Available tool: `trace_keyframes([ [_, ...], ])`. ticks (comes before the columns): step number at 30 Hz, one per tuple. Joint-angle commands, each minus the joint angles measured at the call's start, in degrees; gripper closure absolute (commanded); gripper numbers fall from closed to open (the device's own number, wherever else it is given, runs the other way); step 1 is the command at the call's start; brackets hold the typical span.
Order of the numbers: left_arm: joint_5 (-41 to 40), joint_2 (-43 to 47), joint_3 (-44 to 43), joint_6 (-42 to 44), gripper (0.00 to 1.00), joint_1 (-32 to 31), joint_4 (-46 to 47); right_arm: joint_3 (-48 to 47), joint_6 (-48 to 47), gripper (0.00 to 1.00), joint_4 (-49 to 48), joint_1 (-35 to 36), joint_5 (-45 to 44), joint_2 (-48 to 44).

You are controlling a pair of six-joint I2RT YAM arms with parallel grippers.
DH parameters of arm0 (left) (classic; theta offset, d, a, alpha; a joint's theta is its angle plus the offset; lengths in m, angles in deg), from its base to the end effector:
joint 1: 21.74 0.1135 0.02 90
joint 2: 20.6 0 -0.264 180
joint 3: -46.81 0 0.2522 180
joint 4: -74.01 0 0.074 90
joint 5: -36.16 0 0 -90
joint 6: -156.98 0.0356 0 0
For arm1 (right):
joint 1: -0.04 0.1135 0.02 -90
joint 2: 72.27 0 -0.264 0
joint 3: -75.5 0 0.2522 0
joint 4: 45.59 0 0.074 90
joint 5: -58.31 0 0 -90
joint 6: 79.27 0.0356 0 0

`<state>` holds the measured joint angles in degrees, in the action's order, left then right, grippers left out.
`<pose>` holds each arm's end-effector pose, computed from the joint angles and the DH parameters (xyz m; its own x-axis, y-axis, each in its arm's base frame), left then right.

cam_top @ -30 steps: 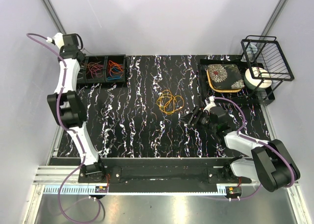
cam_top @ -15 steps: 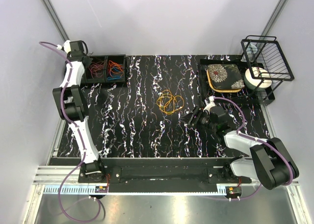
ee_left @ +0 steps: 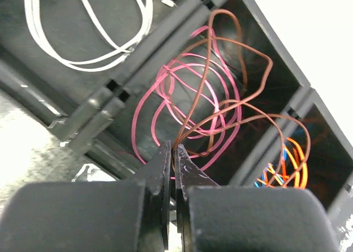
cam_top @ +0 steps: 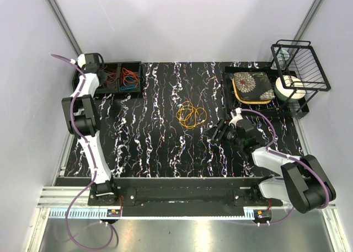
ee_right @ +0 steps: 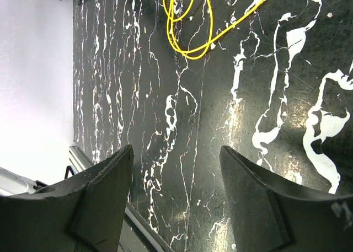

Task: Untangle the cables

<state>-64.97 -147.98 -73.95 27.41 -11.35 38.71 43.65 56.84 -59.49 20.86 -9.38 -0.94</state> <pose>0.5022 0.0991 0.2214 -0.3038 -0.6912 -0.6557 -0.6639 0.6472 -0.3746 0.2070 0.0932 0.1571 -0.7474 0.4291 -0.5072 -0.1590 0.6257 0.7637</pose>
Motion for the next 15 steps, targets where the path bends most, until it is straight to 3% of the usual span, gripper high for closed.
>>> trace_keyframes([
  [1,-7.7,1.6,-3.4,0.5,1.0,0.7,-1.3,-0.7,-0.6,0.3,-2.5,-0.6,1.4,0.4],
  [5,-13.8,0.1,-6.1,1.7,1.0,0.4,-4.2,-0.7,-0.6,0.3,-2.6,-0.5,1.5,0.2],
  [13,-10.0,-3.2,-10.1,4.1,0.99,-1.1,-3.7,-0.9,-0.6,0.3,-2.5,-0.7,1.7,0.7],
  [15,-8.8,-3.1,-10.4,4.4,0.74,-1.3,-3.0,-0.9,-0.6,0.3,-2.5,-0.7,1.6,0.7],
])
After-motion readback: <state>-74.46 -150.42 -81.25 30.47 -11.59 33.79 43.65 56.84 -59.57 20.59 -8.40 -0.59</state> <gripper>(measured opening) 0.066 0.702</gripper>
